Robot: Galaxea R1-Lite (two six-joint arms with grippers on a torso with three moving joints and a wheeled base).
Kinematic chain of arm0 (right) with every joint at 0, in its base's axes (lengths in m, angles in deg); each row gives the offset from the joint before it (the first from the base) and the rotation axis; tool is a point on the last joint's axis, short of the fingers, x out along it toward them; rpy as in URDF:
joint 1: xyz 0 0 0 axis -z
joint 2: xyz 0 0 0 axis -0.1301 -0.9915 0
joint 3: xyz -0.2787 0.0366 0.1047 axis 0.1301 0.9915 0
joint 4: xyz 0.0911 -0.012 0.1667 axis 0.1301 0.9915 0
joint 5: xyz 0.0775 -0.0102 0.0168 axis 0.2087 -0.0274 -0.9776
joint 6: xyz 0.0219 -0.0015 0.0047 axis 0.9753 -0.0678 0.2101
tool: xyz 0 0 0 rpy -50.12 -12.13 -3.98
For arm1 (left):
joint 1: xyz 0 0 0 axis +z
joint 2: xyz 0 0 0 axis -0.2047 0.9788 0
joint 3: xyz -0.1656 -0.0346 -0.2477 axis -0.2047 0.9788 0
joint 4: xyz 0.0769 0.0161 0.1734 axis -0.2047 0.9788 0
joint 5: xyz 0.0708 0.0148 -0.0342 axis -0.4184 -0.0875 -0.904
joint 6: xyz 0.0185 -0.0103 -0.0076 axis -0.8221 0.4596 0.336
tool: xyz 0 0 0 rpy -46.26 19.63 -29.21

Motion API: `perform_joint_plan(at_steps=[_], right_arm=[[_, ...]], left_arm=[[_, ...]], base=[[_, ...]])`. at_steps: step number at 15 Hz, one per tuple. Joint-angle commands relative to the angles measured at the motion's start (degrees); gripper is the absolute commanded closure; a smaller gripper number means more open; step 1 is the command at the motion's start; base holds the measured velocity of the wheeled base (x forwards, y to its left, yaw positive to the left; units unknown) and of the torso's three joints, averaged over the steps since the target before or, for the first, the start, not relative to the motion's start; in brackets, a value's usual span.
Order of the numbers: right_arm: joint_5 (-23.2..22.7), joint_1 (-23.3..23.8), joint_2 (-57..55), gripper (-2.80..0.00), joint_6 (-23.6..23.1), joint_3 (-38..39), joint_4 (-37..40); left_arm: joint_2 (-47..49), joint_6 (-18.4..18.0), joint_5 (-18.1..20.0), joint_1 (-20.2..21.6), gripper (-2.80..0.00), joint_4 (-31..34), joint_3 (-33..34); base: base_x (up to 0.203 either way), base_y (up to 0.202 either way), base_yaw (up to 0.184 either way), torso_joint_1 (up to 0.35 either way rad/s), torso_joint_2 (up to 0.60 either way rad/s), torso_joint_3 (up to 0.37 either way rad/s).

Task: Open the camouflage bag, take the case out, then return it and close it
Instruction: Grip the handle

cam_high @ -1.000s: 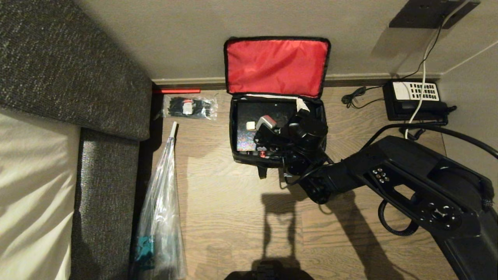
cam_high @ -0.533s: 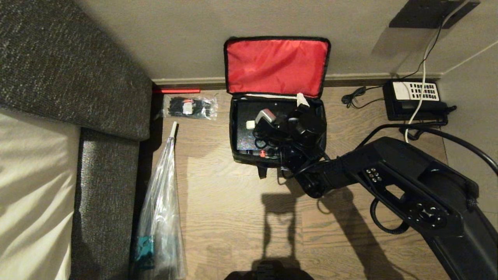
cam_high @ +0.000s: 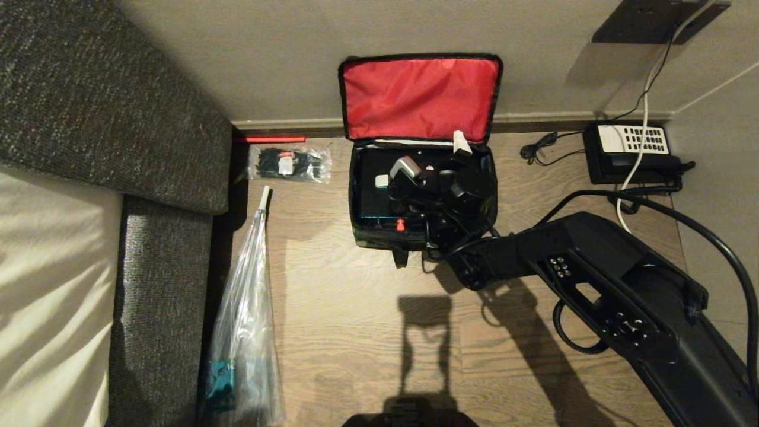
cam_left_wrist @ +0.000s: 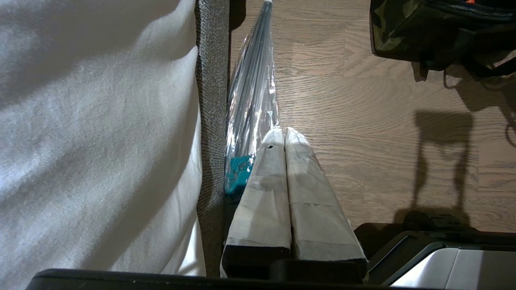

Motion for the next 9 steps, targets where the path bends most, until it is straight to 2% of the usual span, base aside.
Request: perform_joint_plan(at_steps=[1,6,7,9], right_arm=[[0.4,0.6,-1.7,-2.80,-0.2,-1.1,0.6],[0.1,0.6,-2.9,-2.80,0.3,-2.3,0.6],[0.2,0.6,-2.9,0.00,0.5,-2.4,0.6],[0.2,0.6,-3.0,0.00,1.0,-2.2,0.4]], left_arm=[[-0.2,0.0,0.0,0.0,0.00,0.0,0.0],[-0.2,0.0,-0.1,0.0,0.00,0.0,0.0],[-0.2,0.0,-0.1,0.0,0.00,0.0,0.0],[-0.2,0.0,-0.1,0.0,0.00,0.0,0.0]], base=[[0.000,0.000,0.000,0.000,0.00,0.000],[0.000,0.000,0.000,0.000,0.00,0.000],[0.000,0.000,0.000,0.000,0.00,0.000],[0.000,0.000,0.000,0.000,0.00,0.000]])
